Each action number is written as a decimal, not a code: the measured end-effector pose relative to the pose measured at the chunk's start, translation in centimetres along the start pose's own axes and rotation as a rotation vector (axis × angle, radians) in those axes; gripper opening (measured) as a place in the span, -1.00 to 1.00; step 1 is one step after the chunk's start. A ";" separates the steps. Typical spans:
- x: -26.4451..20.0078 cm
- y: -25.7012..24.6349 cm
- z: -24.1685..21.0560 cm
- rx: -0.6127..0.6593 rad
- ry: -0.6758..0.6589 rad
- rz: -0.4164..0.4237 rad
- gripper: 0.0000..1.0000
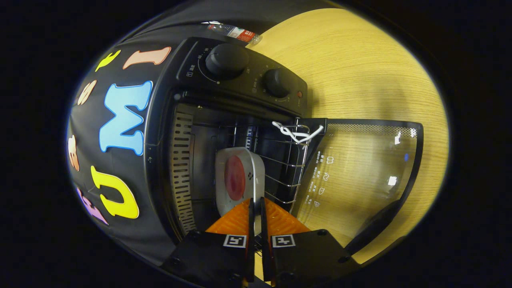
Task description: Open the toaster oven, put the food inside, and close the toaster oven door.
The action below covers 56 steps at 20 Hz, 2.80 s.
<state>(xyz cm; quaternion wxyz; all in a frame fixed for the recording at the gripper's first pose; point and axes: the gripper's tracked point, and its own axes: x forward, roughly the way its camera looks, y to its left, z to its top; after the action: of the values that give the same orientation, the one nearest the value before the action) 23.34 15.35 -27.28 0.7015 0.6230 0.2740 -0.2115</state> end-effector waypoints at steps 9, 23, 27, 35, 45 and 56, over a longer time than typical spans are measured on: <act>-3.7 0.9 -2.1 -0.175 0.090 0.073 0.76; -12.1 -6.4 -5.3 -0.807 0.183 0.052 0.95; -12.3 -8.4 -4.7 -0.953 0.180 0.019 0.95; -10.3 -13.0 -4.0 -1.216 0.213 -0.110 0.96; -7.9 -15.2 -3.4 -1.392 0.227 -0.212 0.96; -9.7 -13.1 -3.4 -1.392 0.102 -0.179 0.94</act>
<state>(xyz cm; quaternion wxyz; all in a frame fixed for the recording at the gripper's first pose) 7.15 16.55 -31.15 0.9033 0.0136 0.4285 -0.0146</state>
